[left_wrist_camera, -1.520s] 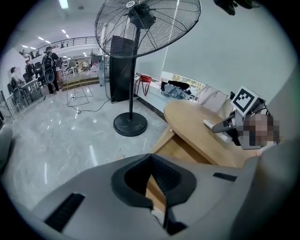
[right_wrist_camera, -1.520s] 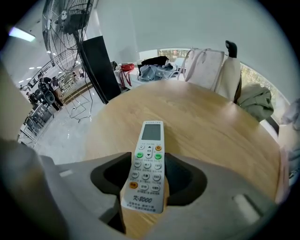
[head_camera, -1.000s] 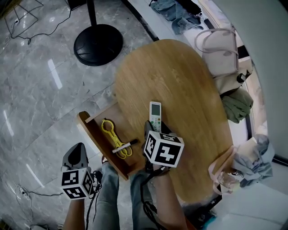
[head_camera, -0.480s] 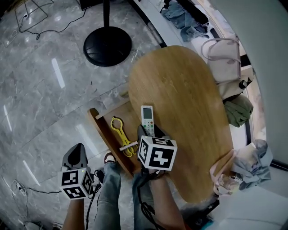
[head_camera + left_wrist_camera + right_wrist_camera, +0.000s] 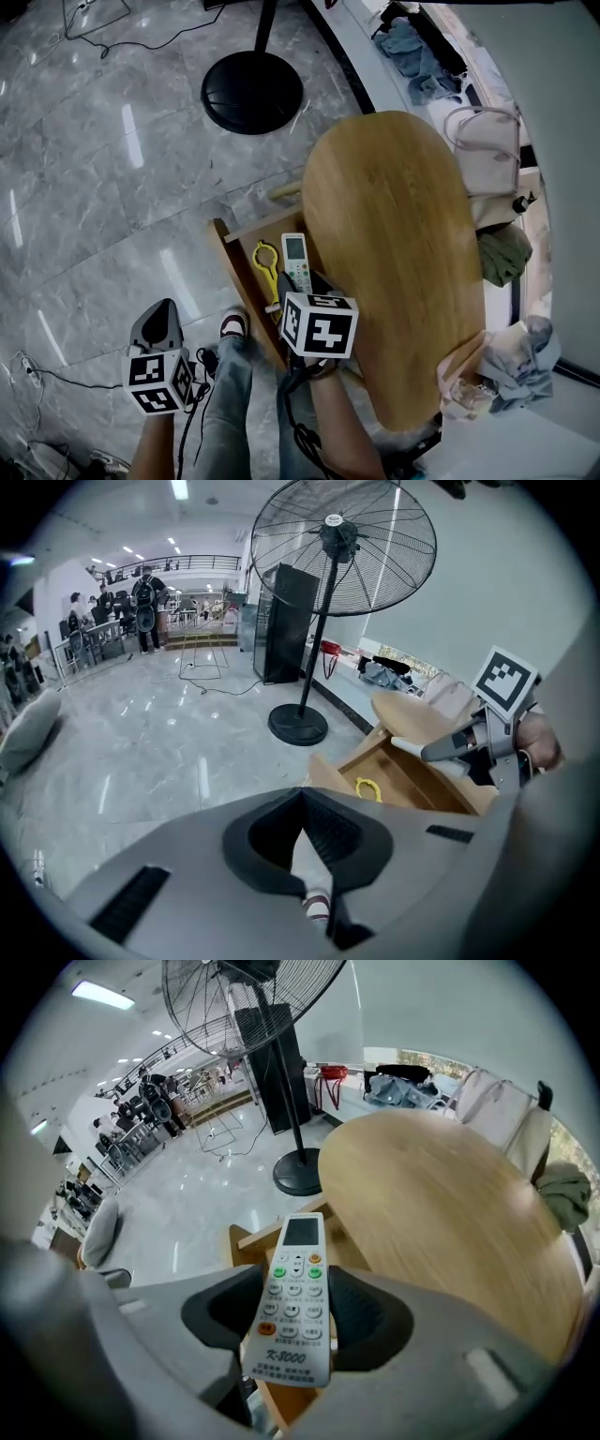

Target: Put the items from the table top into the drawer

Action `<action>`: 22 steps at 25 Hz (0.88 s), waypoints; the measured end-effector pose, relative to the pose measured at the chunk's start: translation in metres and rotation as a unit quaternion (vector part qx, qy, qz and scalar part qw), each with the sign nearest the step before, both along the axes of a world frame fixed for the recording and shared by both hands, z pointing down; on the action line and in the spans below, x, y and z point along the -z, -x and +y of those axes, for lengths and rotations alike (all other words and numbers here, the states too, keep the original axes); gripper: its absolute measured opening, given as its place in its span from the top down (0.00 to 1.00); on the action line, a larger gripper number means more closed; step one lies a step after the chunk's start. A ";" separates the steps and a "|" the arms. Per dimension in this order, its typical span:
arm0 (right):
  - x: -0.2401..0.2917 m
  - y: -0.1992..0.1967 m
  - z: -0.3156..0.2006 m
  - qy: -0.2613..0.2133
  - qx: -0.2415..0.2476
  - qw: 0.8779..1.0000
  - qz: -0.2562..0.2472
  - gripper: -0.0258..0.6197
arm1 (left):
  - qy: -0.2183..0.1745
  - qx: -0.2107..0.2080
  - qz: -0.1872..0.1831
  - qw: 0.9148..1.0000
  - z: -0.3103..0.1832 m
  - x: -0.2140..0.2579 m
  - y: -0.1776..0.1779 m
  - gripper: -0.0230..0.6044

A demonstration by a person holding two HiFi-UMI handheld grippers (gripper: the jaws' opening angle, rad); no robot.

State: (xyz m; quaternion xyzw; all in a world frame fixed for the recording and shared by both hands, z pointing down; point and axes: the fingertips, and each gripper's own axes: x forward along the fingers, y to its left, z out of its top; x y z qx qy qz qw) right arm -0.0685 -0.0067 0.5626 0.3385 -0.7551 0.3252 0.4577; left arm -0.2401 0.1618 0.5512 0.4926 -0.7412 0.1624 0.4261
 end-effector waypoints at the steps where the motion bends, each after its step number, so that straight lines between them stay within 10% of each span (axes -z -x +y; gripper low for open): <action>1: -0.004 0.003 0.004 0.004 0.009 1.000 0.004 0.62 | 0.001 0.003 0.000 1.000 0.002 -0.001 0.003 0.97; 22: -0.056 0.017 0.049 0.031 0.153 0.987 0.049 0.62 | 0.012 0.050 0.008 0.999 0.026 -0.024 0.036 0.97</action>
